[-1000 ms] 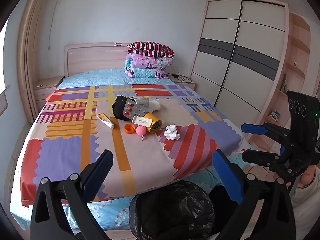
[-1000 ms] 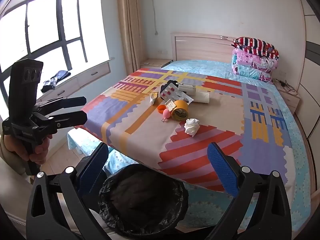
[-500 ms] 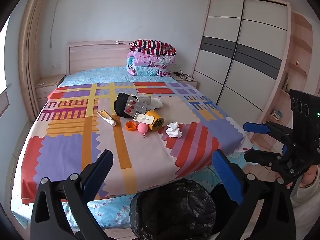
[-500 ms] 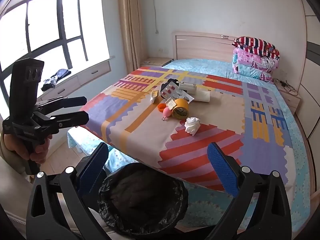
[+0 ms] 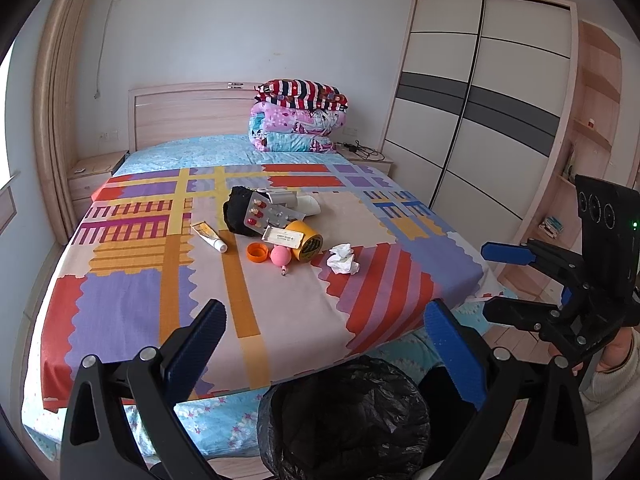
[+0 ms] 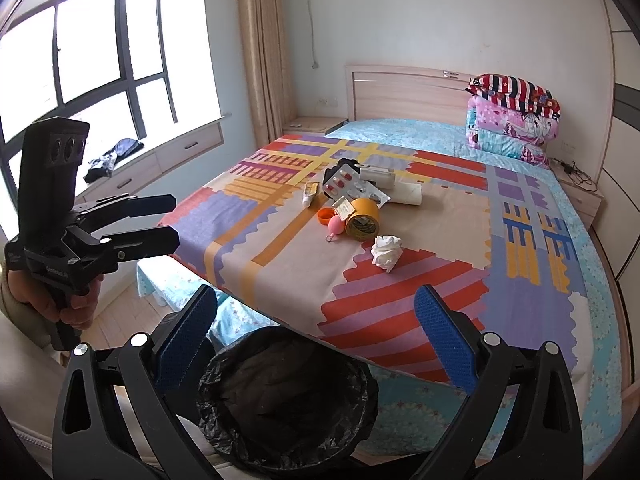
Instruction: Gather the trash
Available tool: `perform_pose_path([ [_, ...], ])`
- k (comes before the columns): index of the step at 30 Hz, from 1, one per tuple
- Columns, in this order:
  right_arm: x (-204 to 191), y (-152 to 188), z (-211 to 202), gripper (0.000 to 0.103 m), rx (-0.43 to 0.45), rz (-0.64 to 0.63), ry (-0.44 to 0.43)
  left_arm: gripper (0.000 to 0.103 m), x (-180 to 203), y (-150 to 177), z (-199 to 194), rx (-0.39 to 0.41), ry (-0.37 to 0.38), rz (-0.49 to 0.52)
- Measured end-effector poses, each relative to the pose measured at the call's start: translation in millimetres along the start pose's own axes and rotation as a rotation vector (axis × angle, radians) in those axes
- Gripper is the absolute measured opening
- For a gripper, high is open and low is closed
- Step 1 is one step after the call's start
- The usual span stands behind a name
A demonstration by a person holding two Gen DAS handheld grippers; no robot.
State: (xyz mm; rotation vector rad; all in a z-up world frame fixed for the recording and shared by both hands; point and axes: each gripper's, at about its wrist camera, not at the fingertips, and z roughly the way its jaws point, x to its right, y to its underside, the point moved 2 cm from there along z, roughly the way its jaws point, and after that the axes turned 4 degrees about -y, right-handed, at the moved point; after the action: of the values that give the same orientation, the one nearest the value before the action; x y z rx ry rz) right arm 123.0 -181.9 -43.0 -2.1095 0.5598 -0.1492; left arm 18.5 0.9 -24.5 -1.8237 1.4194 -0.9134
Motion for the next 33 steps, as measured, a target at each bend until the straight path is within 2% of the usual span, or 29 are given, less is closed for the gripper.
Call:
perform_pose_path([
  [24, 1.3, 0.8, -2.7, 0.1, 0.009, 0.007, 0.002, 0.095, 10.8, -4.8, -3.0, -0.013, 0.016, 0.018],
  [33, 0.5, 0.5, -2.4, 0.1, 0.007, 0.014, -0.023, 0.095, 10.4, -5.4, -3.6, -0.01, 0.017, 0.02],
])
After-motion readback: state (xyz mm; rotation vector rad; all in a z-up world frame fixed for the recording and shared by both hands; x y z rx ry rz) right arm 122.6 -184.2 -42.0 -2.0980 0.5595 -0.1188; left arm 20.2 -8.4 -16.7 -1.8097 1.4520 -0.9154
